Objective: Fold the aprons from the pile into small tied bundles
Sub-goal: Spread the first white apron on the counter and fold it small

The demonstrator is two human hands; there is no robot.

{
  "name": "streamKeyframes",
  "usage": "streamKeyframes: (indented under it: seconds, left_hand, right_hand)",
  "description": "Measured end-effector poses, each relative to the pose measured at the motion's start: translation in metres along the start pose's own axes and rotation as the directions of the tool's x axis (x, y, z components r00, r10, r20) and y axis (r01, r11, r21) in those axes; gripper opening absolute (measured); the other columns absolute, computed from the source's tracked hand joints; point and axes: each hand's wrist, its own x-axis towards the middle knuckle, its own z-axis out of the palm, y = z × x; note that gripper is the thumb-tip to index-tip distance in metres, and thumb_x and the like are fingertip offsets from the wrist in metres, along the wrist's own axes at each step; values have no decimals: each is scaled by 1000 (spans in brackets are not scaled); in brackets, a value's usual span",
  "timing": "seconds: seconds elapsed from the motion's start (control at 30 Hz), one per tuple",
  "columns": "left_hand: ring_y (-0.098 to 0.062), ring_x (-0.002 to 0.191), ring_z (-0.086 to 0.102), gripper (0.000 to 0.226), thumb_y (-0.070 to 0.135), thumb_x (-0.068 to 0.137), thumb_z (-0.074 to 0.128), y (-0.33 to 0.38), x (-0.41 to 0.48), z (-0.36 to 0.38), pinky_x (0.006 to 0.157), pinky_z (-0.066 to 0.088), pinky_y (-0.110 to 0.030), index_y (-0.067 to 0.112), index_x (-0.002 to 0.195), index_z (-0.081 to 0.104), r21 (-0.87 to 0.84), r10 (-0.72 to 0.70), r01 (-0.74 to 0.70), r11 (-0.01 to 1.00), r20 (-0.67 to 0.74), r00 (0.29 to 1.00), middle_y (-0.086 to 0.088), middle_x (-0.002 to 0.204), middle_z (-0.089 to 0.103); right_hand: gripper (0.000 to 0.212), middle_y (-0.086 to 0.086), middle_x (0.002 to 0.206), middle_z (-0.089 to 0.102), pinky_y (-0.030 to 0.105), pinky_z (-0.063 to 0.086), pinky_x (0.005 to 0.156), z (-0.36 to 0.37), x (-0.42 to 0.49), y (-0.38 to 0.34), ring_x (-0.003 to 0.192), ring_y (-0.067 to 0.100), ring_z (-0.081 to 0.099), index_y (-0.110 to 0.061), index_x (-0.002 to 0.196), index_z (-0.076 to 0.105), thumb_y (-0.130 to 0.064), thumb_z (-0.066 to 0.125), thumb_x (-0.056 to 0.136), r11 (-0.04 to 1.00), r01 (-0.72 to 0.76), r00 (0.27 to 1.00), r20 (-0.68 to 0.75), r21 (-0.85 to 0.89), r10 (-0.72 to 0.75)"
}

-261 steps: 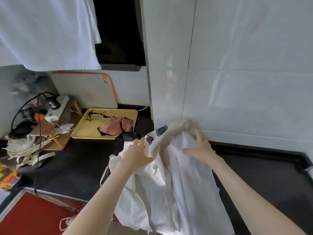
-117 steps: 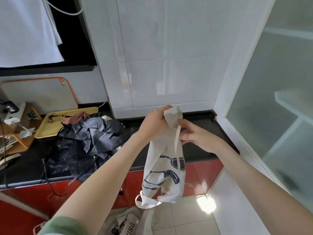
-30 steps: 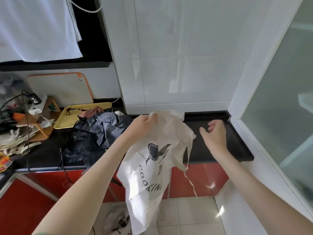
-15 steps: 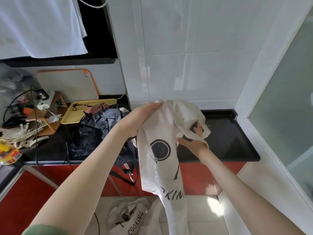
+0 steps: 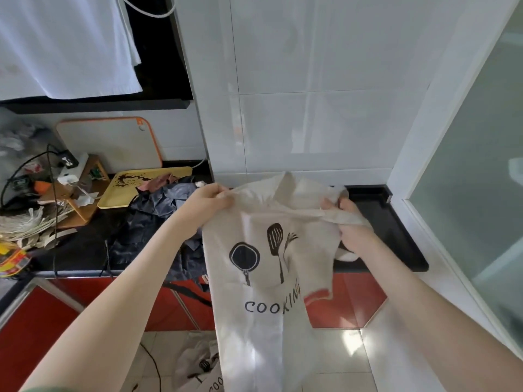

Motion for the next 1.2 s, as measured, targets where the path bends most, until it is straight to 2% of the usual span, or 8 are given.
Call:
streamKeyframes:
  seconds: [0.1, 0.23, 0.3, 0.4, 0.73, 0.87, 1.0, 1.2]
  left_hand:
    - [-15, 58, 44, 36, 34, 93, 57, 3, -2, 7, 56, 33, -26, 2, 80, 61, 187, 85, -64, 980, -104, 991, -2, 63, 47]
    - [-14, 52, 37, 42, 24, 100, 43, 19, -7, 34, 53, 21, -32, 12, 60, 42, 293, 354, -258, 921, -346, 869, -1, 53, 38]
    - [-29, 77, 59, 36, 33, 102, 37, 1, -9, 60, 64, 37, -33, 12, 88, 64, 618, 267, -186, 764, -41, 963, -10, 77, 64]
    - [-35, 99, 62, 44, 39, 103, 31, -31, -8, 69, 77, 44, -36, 18, 128, 60, 542, 183, -76, 837, -146, 972, -17, 103, 69]
    - [-21, 56, 43, 34, 26, 103, 35, -1, 13, 71, 52, 28, -33, 9, 79, 53, 238, 273, -196, 951, -358, 893, -1, 58, 46]
    - [-28, 78, 56, 19, 13, 98, 39, -13, 18, 87, 65, 39, -34, 8, 83, 51, 292, -14, 58, 955, -149, 989, -7, 79, 57]
    - [-27, 74, 53, 40, 38, 102, 30, -42, 13, 87, 62, 38, -34, 14, 82, 55, 279, 83, -7, 960, -260, 962, -7, 73, 58]
    - [-22, 73, 54, 33, 34, 104, 30, -40, 14, 80, 57, 33, -31, 20, 92, 56, 328, 210, -114, 938, -272, 939, -2, 71, 57]
  right_hand:
    - [18, -5, 92, 64, 27, 50, 80, -10, -6, -45, 94, 19, 65, -14, 114, 57, -23, 53, 99, 964, 209, 970, -87, -166, -225]
    - [20, -22, 67, 55, 17, 39, 64, -20, -31, -85, 64, -6, 50, -23, 80, 53, -15, 51, 99, 745, 538, 738, -207, -395, -643]
    - [16, -18, 78, 61, 24, 44, 72, -26, -32, -52, 75, 2, 56, -24, 87, 55, -15, 48, 98, 704, 383, 881, 8, -598, -473]
    - [19, -15, 69, 57, 23, 39, 67, -55, -21, -3, 66, -1, 50, -16, 83, 55, -22, 45, 99, 739, 298, 878, -131, -604, -461]
    - [29, -4, 67, 43, 19, 30, 57, -64, -11, -43, 63, 6, 38, -12, 73, 44, -12, 36, 100, 786, 430, 711, -370, -445, -598]
    - [29, -9, 71, 52, 29, 40, 72, -47, -8, -9, 78, 14, 55, -21, 74, 51, -21, 41, 101, 700, 254, 899, -104, -668, -426]
    - [33, -13, 66, 51, 17, 35, 61, -56, -8, 10, 63, 4, 47, -18, 69, 48, -19, 43, 102, 825, 261, 837, -308, -501, -452]
    - [28, -13, 75, 53, 20, 33, 64, -58, 2, -2, 71, 5, 48, -22, 79, 52, -15, 38, 102, 811, 249, 867, -252, -529, -430]
